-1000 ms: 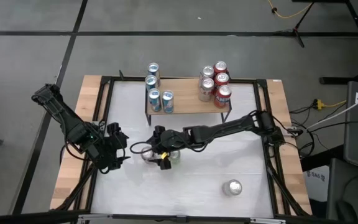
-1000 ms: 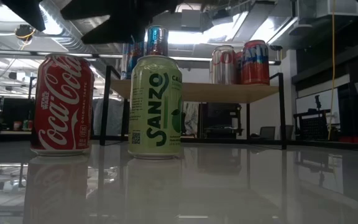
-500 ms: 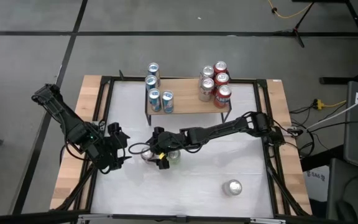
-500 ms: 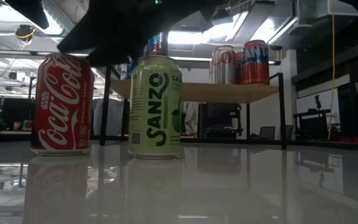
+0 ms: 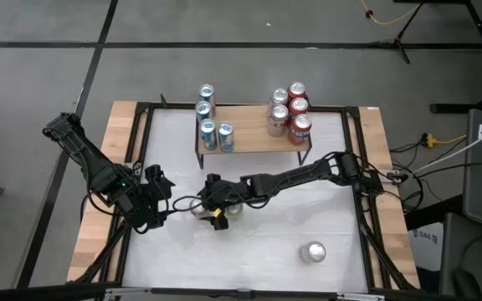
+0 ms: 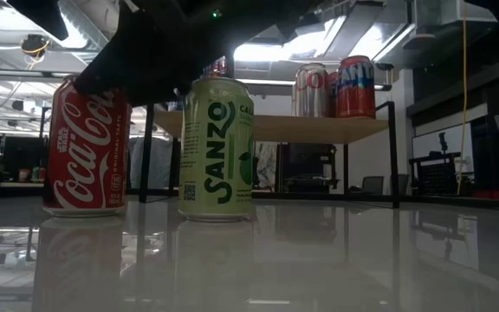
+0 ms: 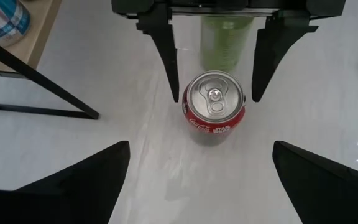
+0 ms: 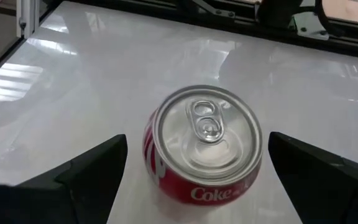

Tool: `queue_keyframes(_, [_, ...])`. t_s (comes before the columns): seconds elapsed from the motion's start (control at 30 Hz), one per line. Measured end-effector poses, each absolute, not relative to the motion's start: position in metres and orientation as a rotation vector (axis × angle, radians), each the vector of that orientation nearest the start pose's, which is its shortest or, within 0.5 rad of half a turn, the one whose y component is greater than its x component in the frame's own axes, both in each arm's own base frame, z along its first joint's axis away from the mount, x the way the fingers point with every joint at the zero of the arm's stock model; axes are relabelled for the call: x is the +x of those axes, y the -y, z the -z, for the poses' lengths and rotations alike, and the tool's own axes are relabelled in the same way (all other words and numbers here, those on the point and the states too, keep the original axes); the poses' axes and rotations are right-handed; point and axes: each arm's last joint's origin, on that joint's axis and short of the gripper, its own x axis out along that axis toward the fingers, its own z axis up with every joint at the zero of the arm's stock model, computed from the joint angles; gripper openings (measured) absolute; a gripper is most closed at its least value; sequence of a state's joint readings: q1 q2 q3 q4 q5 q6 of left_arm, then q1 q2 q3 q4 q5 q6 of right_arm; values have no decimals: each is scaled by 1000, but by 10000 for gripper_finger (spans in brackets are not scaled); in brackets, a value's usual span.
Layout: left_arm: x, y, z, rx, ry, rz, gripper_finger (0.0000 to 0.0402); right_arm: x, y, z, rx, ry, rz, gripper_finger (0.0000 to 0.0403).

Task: Sort soda cans
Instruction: Put the red-white soda can on the shelf aligned with the red-silver soda cans

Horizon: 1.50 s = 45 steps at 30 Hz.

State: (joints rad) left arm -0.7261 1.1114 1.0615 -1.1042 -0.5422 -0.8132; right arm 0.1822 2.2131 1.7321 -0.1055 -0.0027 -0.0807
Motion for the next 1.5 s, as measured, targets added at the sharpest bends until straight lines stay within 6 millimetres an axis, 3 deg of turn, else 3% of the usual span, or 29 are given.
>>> queue_keyframes(0.33, [151,114,-303,-68,-900,-214,386,495,-91,-201,-140,-577,-183,381])
queue_keyframes(0.63, [151,114,-303,-70,-899,-213,386,501,-92,-184,-145,-583,-170,377])
queue_keyframes(0.93, [151,114,-303,-73,-896,-211,386,502,-92,-184,-141,-569,-169,285])
queue_keyframes(1.1, [151,114,-303,-74,-896,-211,386,501,-92,-186,-132,-570,-166,278])
queue_keyframes(1.27, [151,114,-304,-76,-894,-210,386,493,-90,-213,-115,-567,-162,278])
queue_keyframes(1.5, [152,115,-304,-81,-888,-208,386,458,-84,-287,-112,-545,-161,281])
